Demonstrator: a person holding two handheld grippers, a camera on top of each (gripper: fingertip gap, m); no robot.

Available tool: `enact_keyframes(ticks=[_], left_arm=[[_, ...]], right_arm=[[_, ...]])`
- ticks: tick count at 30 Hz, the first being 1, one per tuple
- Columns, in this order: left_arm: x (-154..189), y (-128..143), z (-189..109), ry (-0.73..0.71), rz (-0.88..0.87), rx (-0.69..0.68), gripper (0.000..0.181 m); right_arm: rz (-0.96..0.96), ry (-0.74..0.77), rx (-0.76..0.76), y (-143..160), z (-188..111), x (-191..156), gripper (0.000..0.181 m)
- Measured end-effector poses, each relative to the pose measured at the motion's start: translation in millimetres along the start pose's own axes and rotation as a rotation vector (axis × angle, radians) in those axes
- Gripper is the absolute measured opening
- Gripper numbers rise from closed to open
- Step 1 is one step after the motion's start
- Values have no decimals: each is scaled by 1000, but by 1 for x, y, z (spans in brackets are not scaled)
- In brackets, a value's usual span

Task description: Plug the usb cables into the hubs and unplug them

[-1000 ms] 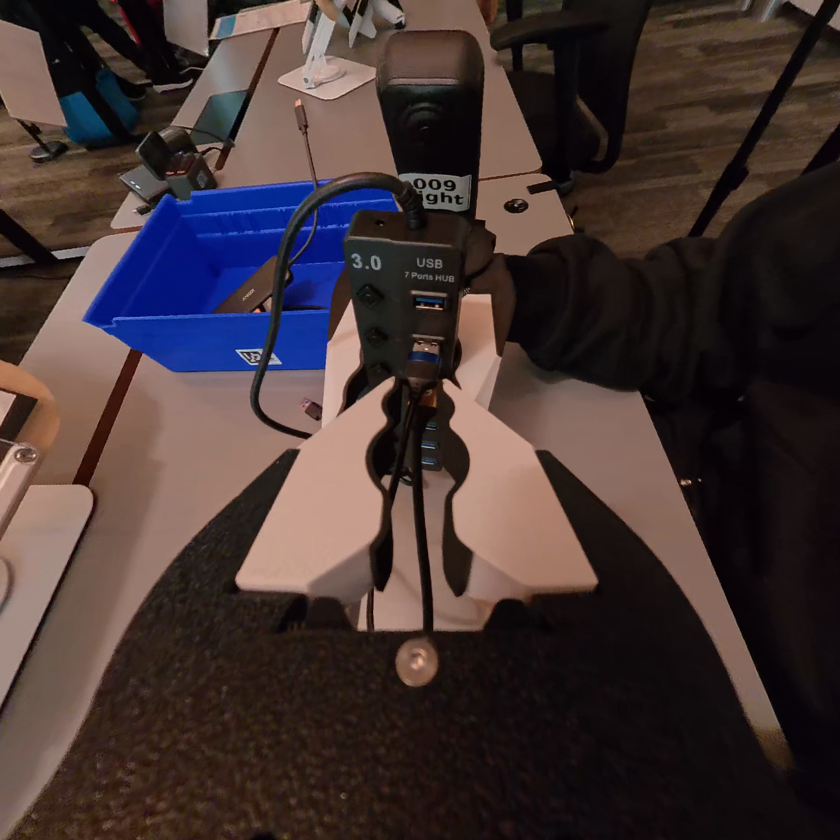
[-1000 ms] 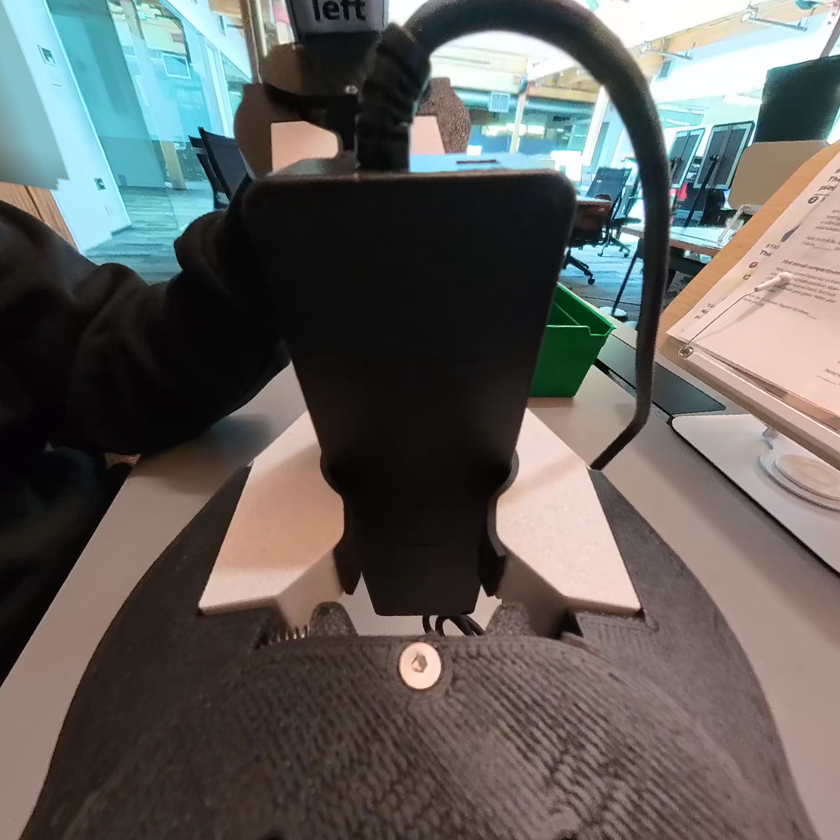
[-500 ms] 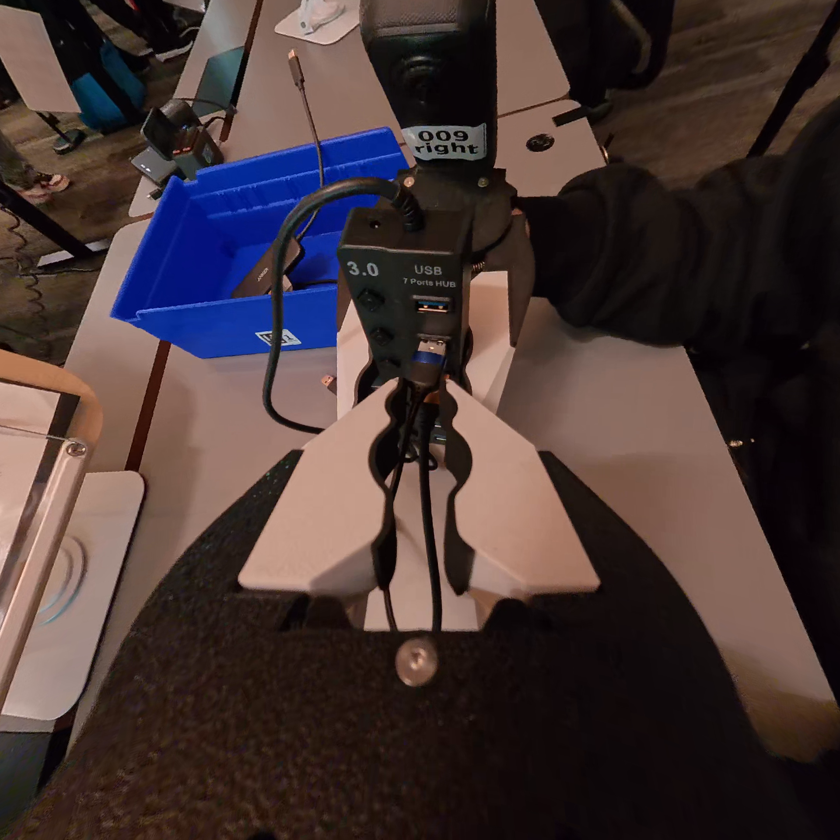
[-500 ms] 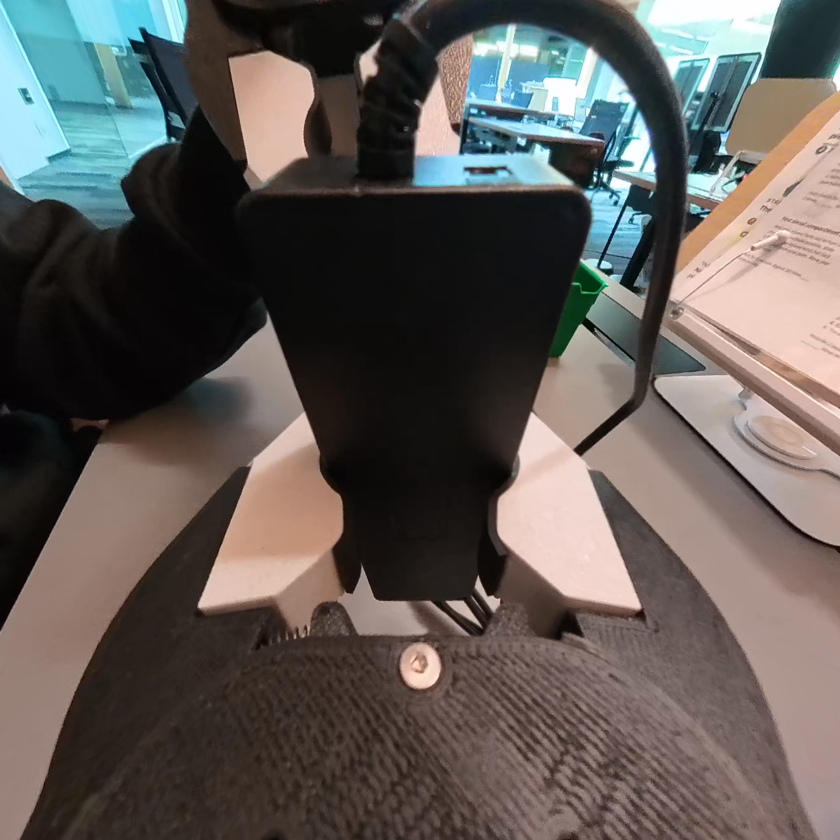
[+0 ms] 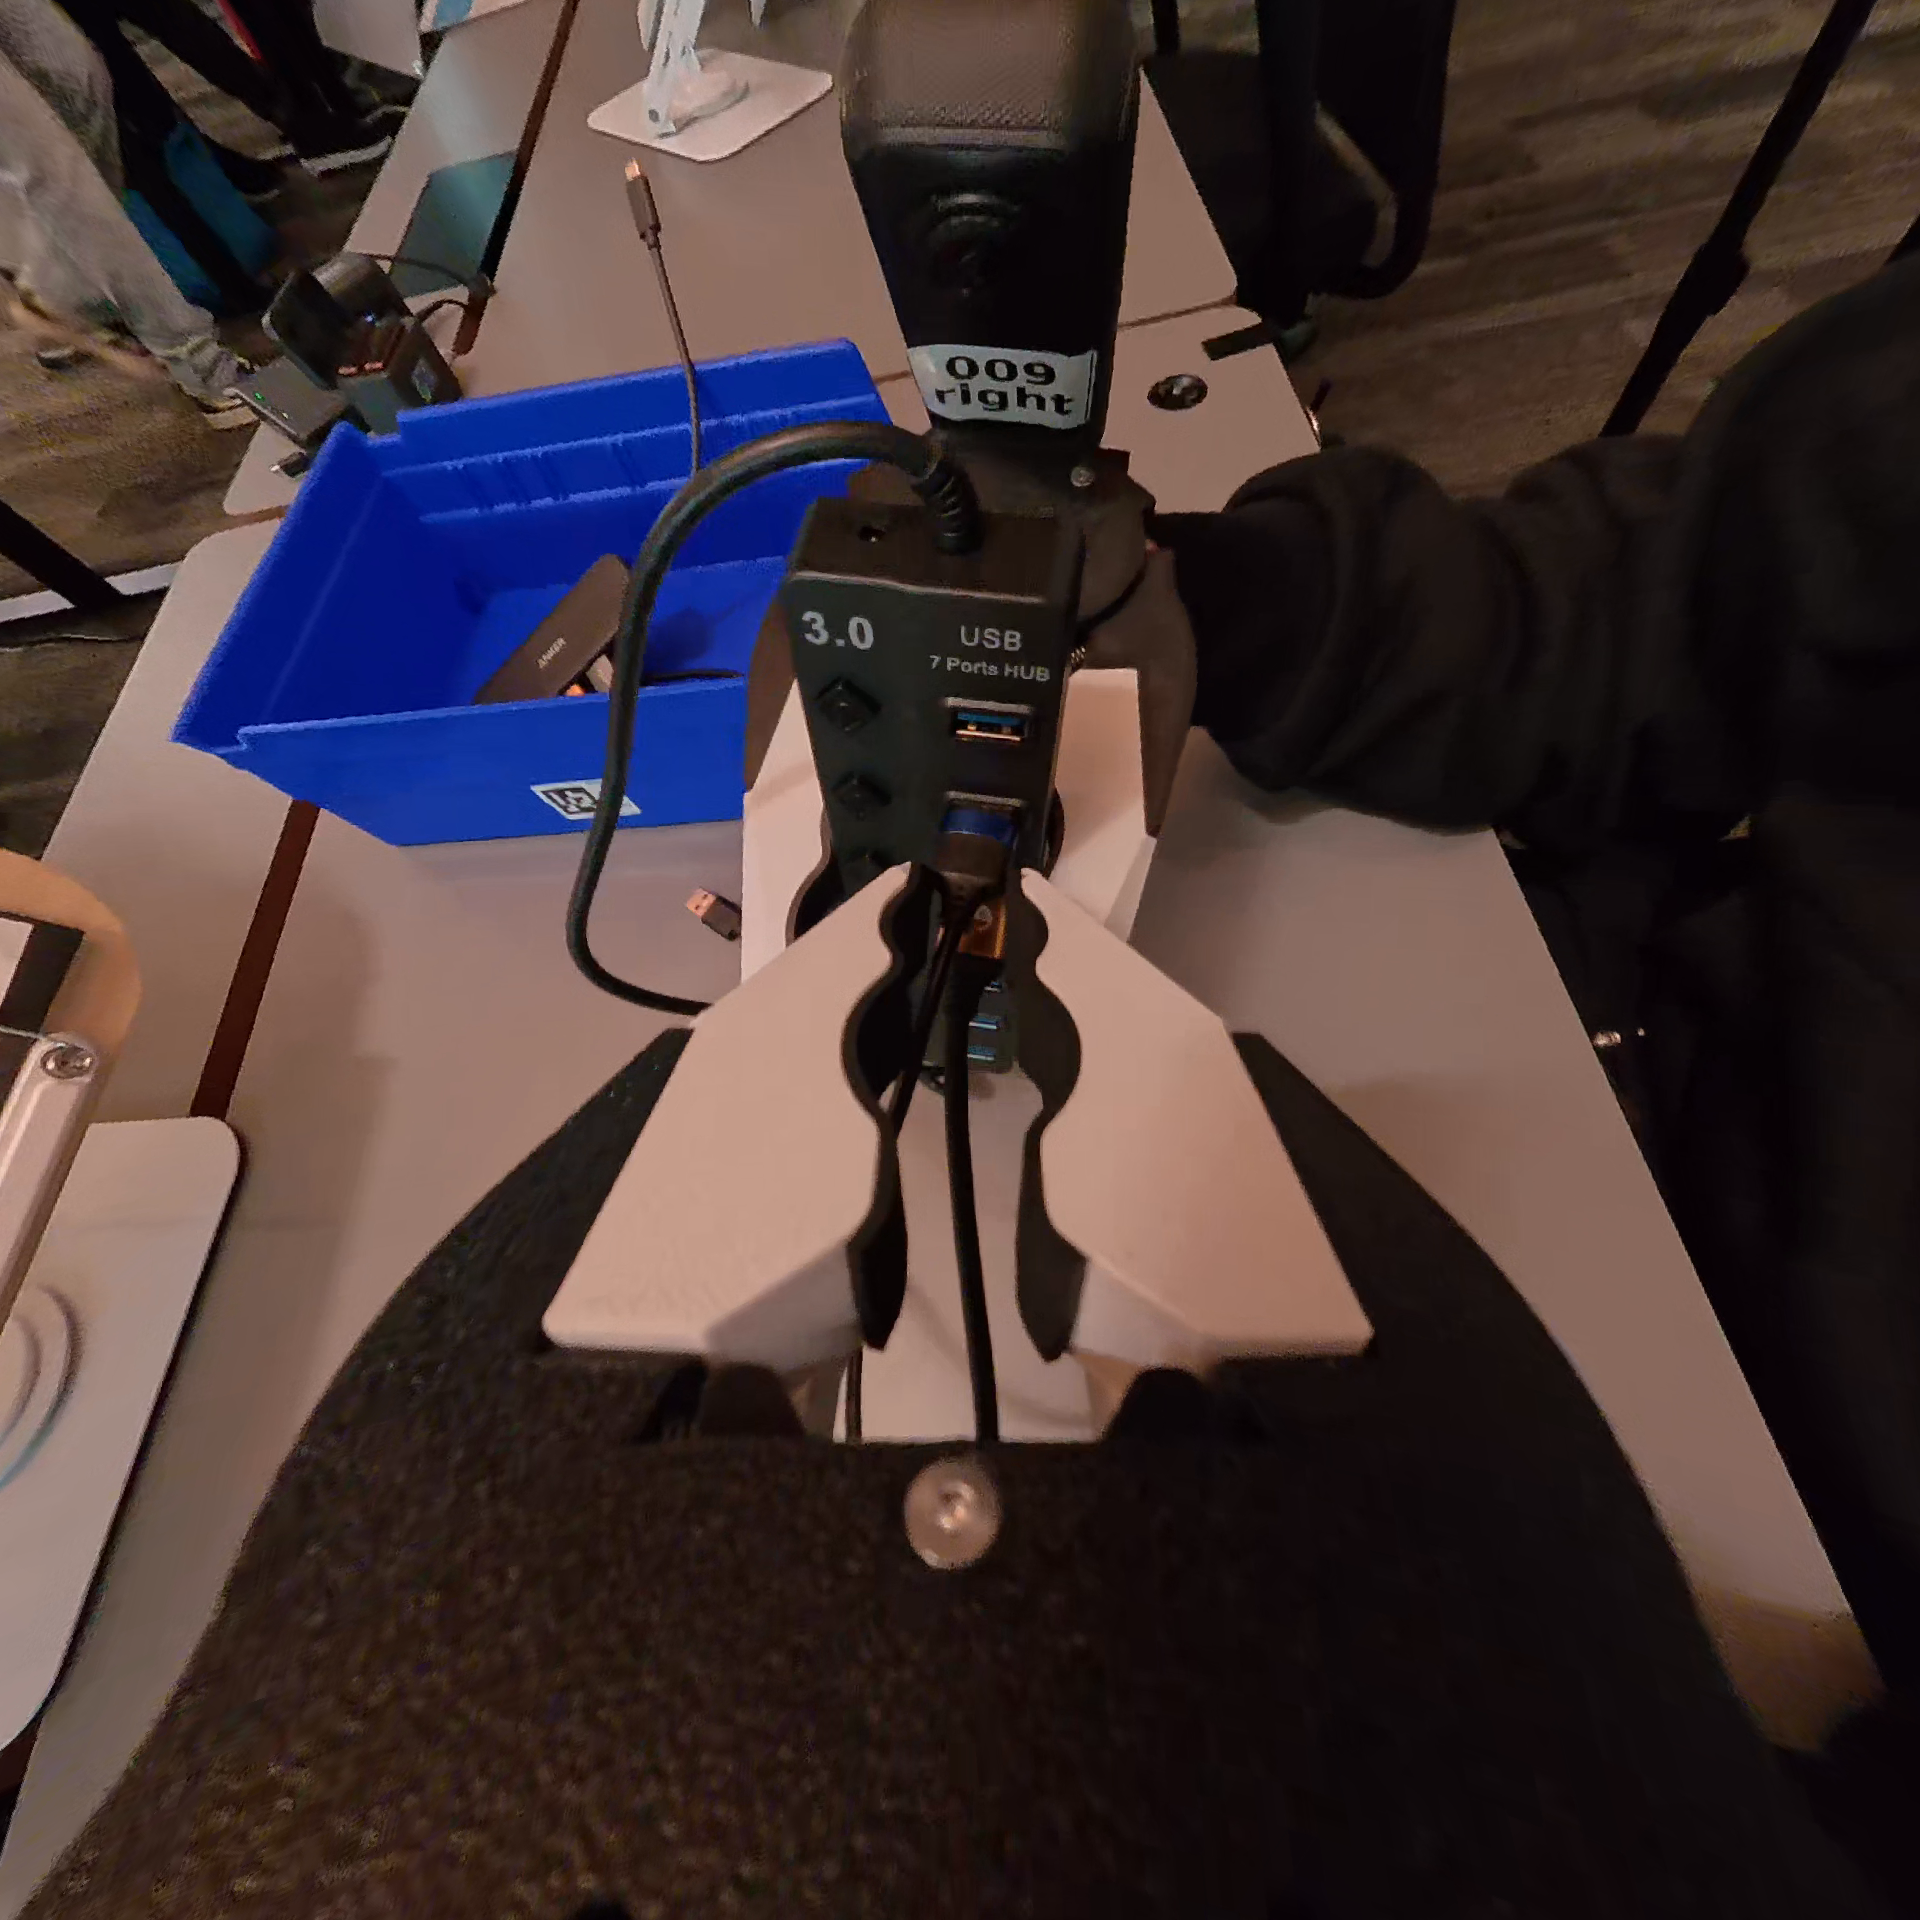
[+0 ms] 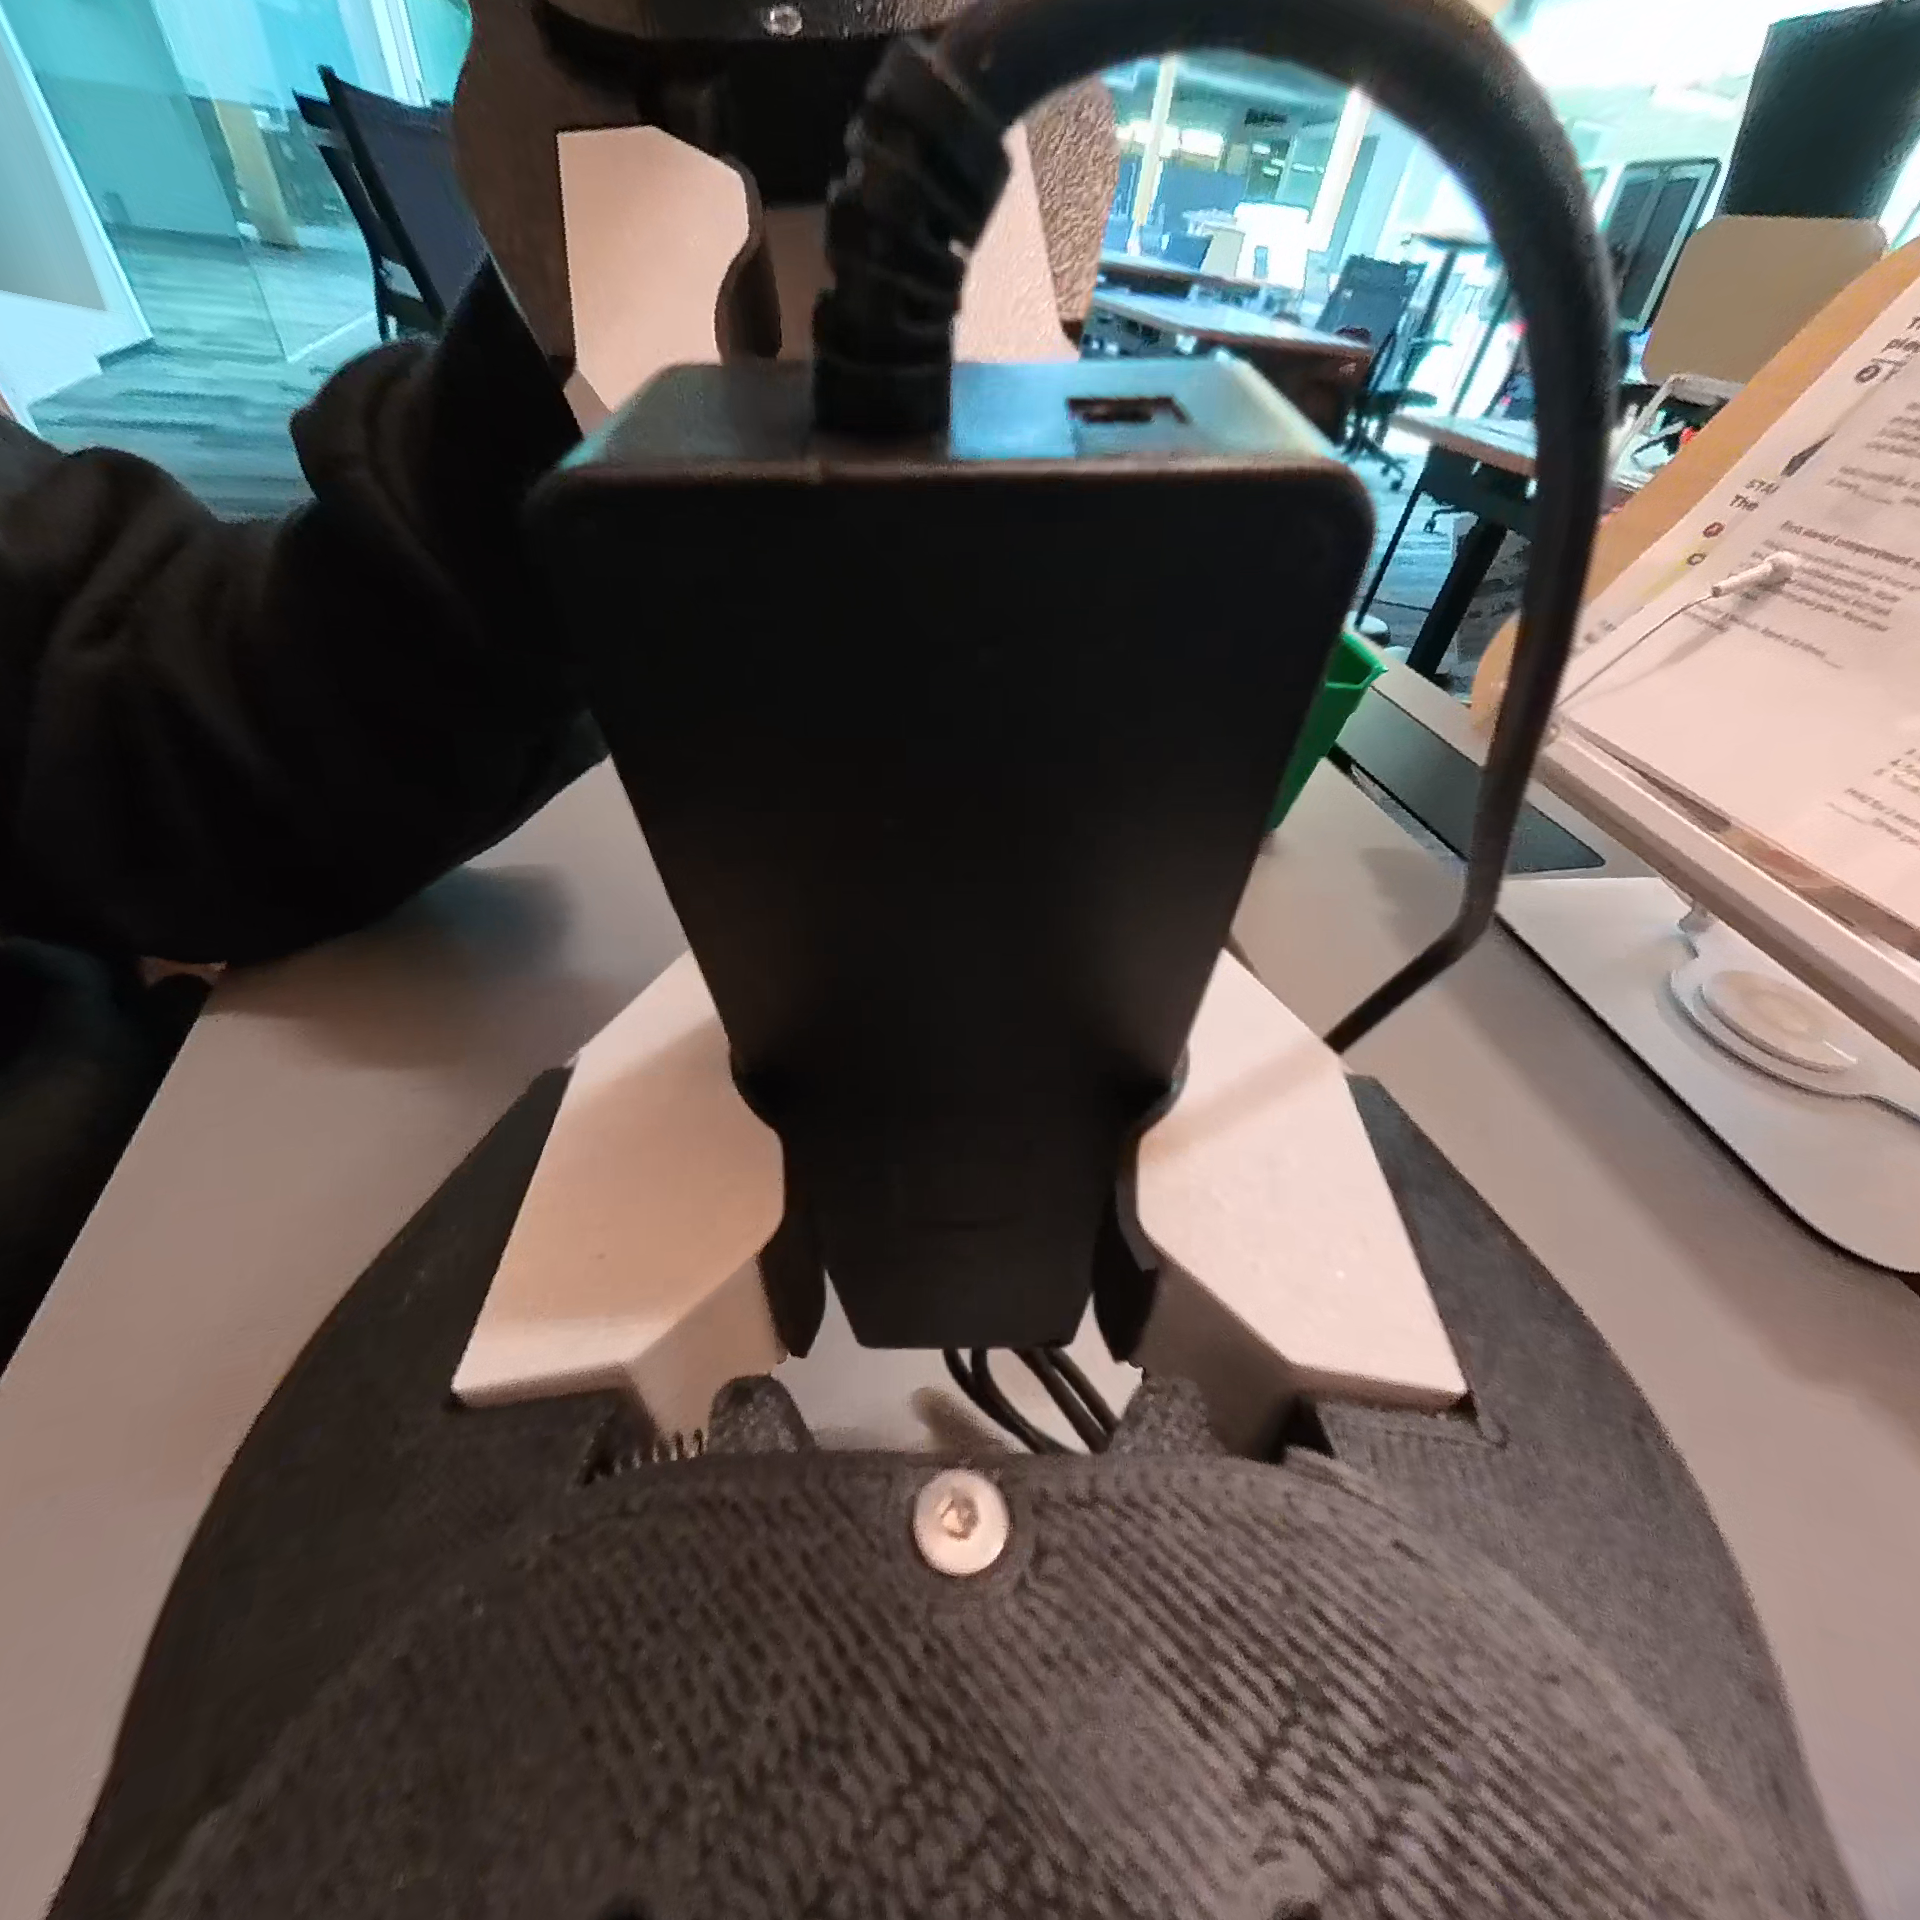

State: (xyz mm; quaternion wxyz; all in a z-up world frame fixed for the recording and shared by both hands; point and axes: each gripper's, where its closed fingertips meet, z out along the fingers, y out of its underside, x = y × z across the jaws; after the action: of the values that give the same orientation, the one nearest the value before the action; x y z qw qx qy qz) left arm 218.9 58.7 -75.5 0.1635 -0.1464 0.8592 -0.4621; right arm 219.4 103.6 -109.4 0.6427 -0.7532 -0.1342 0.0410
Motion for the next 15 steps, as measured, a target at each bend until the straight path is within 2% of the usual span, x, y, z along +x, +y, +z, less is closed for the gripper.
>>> enact_keyframes(ticks=[3,8,12,15], left_arm=[[0,0,-1,3,-6,4,11],[4,-16,-1,37,26,126,12],[9,-13,-3,85,42,136,12],[7,-12,-3,51,69,111,12]], right_arm=[[-21,12,-8,2,1,1,62],[-69,9,60,-15,-9,0,62],[-111,-4,52,-12,-7,-4,62],[-107,15,55,-14,-7,-2,62]])
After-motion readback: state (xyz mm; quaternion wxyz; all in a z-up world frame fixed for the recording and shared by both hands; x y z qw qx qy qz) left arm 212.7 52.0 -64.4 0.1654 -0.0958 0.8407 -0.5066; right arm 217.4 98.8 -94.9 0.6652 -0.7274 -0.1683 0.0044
